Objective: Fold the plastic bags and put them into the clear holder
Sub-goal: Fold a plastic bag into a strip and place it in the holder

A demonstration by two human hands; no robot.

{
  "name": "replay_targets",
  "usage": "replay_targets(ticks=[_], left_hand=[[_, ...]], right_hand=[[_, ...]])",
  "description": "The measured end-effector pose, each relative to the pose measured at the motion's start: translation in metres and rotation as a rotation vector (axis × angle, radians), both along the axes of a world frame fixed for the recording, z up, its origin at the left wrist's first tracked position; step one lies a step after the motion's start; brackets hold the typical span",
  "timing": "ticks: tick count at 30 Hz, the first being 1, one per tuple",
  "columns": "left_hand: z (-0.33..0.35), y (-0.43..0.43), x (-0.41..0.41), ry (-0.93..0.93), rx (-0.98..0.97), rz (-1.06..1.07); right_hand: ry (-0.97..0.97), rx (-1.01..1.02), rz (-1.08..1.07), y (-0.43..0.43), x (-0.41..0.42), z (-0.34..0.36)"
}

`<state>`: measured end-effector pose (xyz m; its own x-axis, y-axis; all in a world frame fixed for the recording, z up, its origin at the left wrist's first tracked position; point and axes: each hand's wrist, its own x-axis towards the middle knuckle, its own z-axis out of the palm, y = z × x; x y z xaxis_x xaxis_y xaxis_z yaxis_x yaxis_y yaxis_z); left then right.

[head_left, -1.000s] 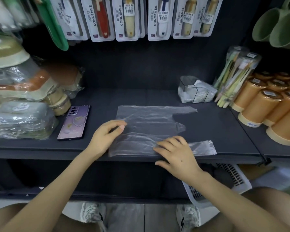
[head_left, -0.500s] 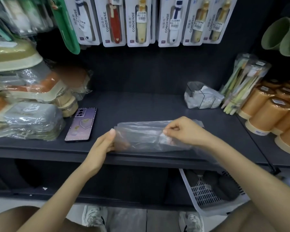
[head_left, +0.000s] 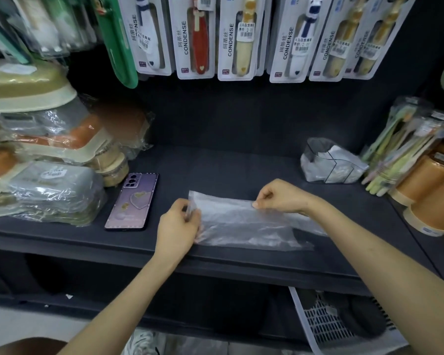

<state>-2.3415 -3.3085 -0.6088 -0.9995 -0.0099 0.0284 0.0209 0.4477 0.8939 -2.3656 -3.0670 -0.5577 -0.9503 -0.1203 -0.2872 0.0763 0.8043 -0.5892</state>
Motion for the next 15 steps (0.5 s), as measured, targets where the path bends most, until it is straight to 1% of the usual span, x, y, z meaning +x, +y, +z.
replay_targets(ticks=[5,6,8,9,10,12,13,14,15], left_hand=[[0.002,-0.004,-0.006,-0.031,0.037,-0.004],[0.002,-0.005,-0.008,-0.014,0.001,0.004],[0.004,-0.008,-0.009,0.050,-0.131,0.030],[0.005,-0.009,-0.009,0.119,-0.224,0.046],[0.006,-0.010,-0.009,0.245,-0.336,0.050],[0.004,-0.009,-0.012,0.512,-0.546,-0.046],[0.000,-0.008,-0.014,0.609,-0.600,-0.134],[-0.005,-0.006,-0.017,0.648,-0.619,-0.239],[-0.009,-0.003,-0.019,0.640,-0.628,-0.330]], right_hand=[[-0.006,0.047,-0.003,0.001,-0.007,-0.011],[-0.007,0.053,-0.004,0.001,-0.009,-0.012],[-0.013,0.049,-0.006,0.001,-0.012,-0.013],[-0.020,0.045,-0.004,0.002,-0.013,-0.013],[-0.026,0.045,0.000,0.003,-0.014,-0.013],[-0.031,0.043,0.012,0.004,-0.017,-0.012],[-0.033,0.037,0.014,0.005,-0.018,-0.011],[-0.038,0.028,0.011,0.005,-0.018,-0.010],[-0.043,0.020,0.008,0.005,-0.018,-0.010]])
